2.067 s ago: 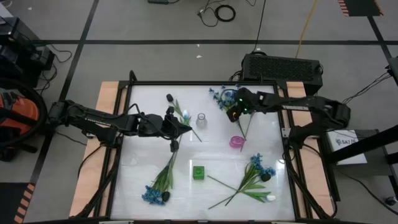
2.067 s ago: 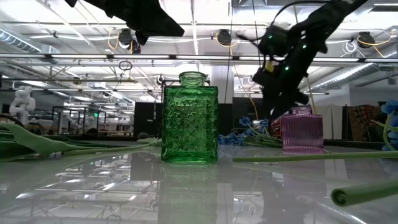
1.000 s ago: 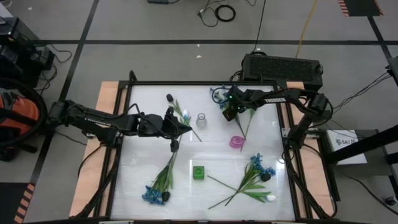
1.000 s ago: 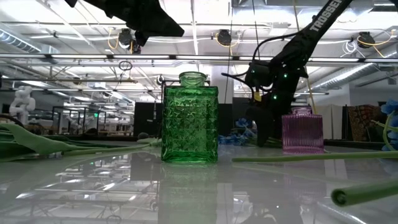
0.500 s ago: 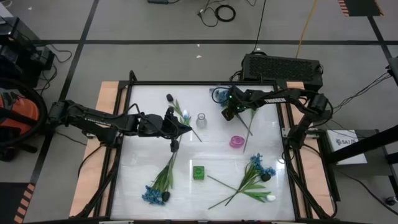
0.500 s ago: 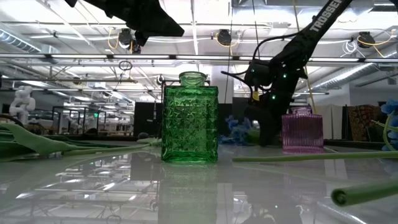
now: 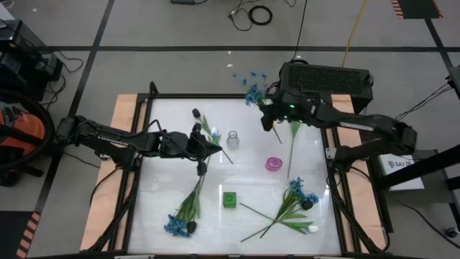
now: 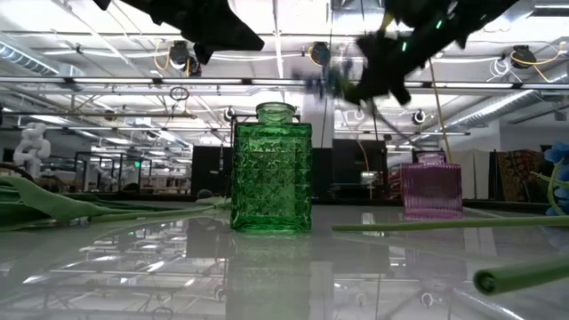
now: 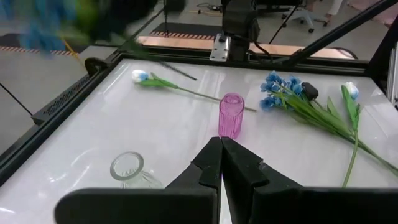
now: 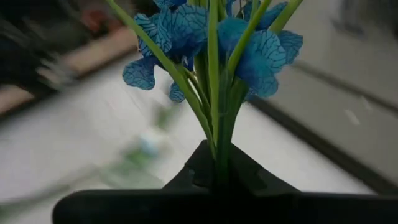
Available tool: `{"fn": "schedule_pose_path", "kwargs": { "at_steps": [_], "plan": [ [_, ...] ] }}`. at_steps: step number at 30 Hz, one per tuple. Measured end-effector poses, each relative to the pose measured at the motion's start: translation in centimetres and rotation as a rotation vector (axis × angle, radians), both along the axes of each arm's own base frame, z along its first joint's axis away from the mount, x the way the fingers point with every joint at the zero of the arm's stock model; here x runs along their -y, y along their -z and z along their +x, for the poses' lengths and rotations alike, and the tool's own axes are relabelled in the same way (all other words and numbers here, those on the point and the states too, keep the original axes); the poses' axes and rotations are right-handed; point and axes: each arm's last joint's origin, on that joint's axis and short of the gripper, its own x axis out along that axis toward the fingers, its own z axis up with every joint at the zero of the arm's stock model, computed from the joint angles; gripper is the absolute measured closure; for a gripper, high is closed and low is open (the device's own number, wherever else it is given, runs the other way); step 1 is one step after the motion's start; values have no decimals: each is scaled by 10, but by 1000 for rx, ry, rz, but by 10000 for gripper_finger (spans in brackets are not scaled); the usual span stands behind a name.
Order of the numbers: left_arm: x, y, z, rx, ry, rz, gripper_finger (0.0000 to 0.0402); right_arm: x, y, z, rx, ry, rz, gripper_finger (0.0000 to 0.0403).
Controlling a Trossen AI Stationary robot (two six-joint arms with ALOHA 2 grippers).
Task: Sort flowers into vase by color
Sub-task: Put the top blue flowers into the transparent vase
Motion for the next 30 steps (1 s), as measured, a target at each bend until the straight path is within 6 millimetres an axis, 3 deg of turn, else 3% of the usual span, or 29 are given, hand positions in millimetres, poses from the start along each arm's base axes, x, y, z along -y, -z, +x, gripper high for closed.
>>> {"fn": "schedule_pose_path", "kwargs": {
  "at_steps": [5, 12, 15, 21, 25, 30],
  "plan": [
    [0, -3, 1, 29, -1, -4, 388, -36, -38, -12, 194, -124, -93, 395],
    [0, -6, 2, 67, -1, -8, 388, -84, -49, -13, 257, -269, -119, 395],
    [0, -8, 3, 89, -1, -11, 388, -103, -41, -6, 344, -296, -149, 395],
    [5, -11, 5, 130, 92, -68, 388, -128, -3, 5, 545, -376, -145, 395],
    [12, -9, 12, 166, 186, -92, 367, -132, 17, 9, 593, -385, -122, 395],
    [13, -4, 27, 255, 197, -97, 322, -133, 18, 13, 633, -380, -126, 394]
  ]
}}
